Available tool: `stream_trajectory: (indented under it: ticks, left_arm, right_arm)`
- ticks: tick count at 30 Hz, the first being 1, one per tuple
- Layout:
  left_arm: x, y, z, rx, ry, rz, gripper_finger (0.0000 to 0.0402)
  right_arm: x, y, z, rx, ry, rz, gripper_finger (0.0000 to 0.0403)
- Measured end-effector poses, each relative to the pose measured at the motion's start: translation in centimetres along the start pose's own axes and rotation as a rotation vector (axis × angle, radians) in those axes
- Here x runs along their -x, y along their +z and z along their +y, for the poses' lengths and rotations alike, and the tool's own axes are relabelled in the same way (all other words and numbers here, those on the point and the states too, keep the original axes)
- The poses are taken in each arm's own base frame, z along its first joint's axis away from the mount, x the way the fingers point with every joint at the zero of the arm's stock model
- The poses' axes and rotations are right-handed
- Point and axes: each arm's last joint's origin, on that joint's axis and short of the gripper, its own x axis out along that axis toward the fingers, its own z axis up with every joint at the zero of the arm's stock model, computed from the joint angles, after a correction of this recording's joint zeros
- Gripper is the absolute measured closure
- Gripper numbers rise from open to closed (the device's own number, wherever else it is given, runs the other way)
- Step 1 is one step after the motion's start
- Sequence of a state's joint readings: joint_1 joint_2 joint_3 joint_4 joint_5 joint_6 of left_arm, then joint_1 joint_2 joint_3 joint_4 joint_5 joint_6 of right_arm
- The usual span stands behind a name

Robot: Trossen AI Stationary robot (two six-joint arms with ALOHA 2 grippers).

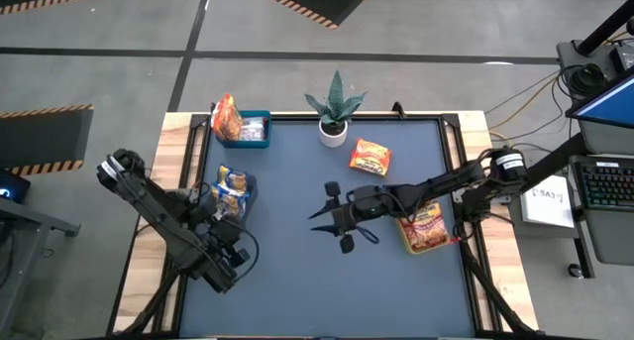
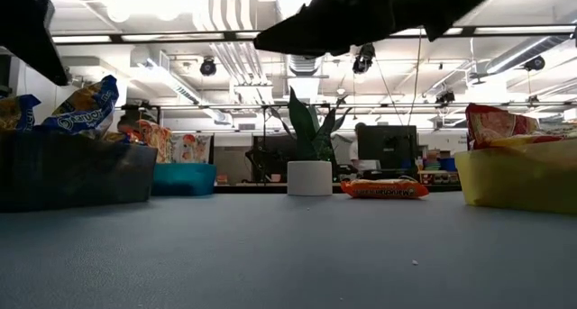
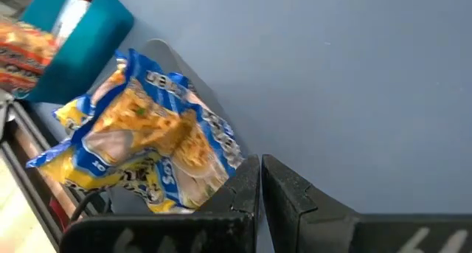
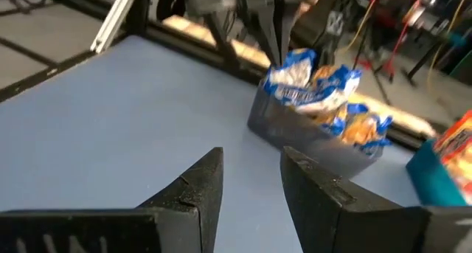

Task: Sort Maruchan noodles
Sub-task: Put the blue noodle pack into the black bin

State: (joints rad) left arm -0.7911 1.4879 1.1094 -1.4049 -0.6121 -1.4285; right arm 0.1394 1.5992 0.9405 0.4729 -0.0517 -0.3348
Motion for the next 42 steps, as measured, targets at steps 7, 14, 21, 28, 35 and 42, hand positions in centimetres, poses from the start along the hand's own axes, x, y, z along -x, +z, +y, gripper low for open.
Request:
stream_trajectory:
  ticks: [7, 14, 21, 28, 35, 42]
  left_arm:
    - [-1.7, -0.8, 0.4, 0.059, 0.058, -0.056, 0.0402]
    - [-4.2, -2.4, 0.6, 0.146, 0.079, -0.079, 0.0402]
    - [-5.5, -3.2, 1.0, 0.262, 0.102, -0.063, 0.0402]
    - [-5.8, -3.6, 0.6, 0.357, 0.07, 0.028, 0.0402]
    - [-4.0, -2.2, 0.2, 0.328, 0.038, 0.033, 0.0402]
    - [0.8, 1.8, 2.2, 0.245, 0.1, -0.218, 0.0402]
  right_arm:
    - [0.4, -1.4, 0.5, 0.018, -0.007, -0.017, 0.0279]
    - [0.4, -1.6, 0.5, 0.016, -0.006, -0.011, 0.0281]
    - [0.4, -1.7, 0.6, 0.014, -0.004, -0.006, 0.0283]
    - [0.4, -1.7, 0.6, 0.013, -0.004, -0.005, 0.0282]
    - [0.4, -1.8, 0.6, 0.013, -0.002, -0.001, 0.0287]
    - [0.4, -1.8, 0.6, 0.016, -0.004, -0.006, 0.0285]
